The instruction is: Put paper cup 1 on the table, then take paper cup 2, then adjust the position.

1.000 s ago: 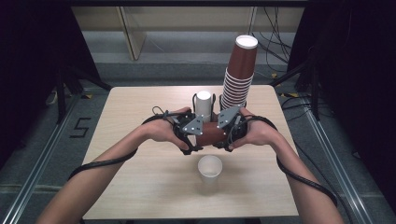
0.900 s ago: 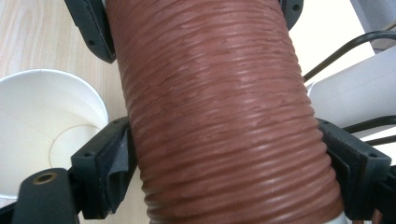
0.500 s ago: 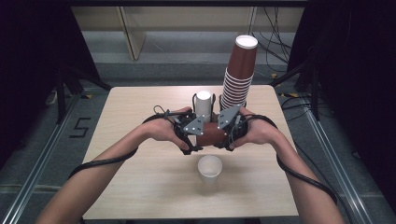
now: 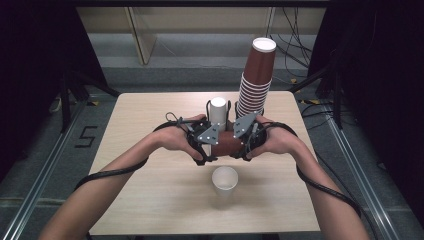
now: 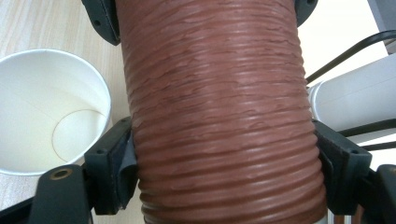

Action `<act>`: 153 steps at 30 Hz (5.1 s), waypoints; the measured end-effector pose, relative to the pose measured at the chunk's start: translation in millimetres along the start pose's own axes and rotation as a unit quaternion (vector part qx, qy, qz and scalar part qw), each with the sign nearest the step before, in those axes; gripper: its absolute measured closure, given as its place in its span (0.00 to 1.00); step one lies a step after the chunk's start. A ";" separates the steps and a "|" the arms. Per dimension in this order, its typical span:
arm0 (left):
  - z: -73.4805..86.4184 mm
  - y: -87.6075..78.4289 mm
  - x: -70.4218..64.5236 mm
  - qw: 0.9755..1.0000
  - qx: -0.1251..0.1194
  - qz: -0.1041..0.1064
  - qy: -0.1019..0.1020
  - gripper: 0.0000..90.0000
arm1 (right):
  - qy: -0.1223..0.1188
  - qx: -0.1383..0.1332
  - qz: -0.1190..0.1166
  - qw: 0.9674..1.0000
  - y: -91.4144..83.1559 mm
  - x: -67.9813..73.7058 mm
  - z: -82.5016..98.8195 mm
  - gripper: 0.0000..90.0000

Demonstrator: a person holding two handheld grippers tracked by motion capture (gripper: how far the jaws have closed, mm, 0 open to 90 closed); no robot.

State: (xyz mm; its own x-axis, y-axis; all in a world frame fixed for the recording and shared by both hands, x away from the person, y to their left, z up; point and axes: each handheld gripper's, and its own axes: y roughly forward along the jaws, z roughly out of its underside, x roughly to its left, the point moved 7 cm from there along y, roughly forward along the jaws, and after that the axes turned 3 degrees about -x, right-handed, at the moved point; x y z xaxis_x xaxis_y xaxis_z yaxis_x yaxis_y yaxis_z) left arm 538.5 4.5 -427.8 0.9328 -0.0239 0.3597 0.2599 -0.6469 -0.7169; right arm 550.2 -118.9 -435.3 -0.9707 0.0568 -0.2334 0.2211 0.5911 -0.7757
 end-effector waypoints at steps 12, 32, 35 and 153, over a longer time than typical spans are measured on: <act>2.3 1.2 -0.9 1.000 -0.011 0.001 -0.021 0.06 | 0.005 -0.010 -0.003 1.000 0.8 2.6 1.5 0.24; 4.9 -7.2 0.8 0.998 -0.029 -0.023 -0.049 0.00 | 0.017 -0.047 0.017 0.999 -7.3 1.6 7.7 0.24; 5.2 -8.3 0.2 0.998 -0.037 -0.025 -0.054 0.00 | 0.020 -0.048 0.021 0.998 -9.2 2.1 10.0 0.25; -5.3 4.6 19.6 0.974 -0.150 -0.027 -0.170 0.00 | 0.090 -0.188 0.114 0.971 3.7 13.0 35.7 0.24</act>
State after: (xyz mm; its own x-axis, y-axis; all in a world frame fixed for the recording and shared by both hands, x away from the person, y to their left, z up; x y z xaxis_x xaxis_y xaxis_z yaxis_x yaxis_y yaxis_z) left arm 556.6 -3.0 -420.9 0.9621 0.2360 0.1367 0.2728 -0.8354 -0.4772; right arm 541.8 -144.7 -462.1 -0.9083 0.3411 -0.2423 0.4161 0.7962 -0.4392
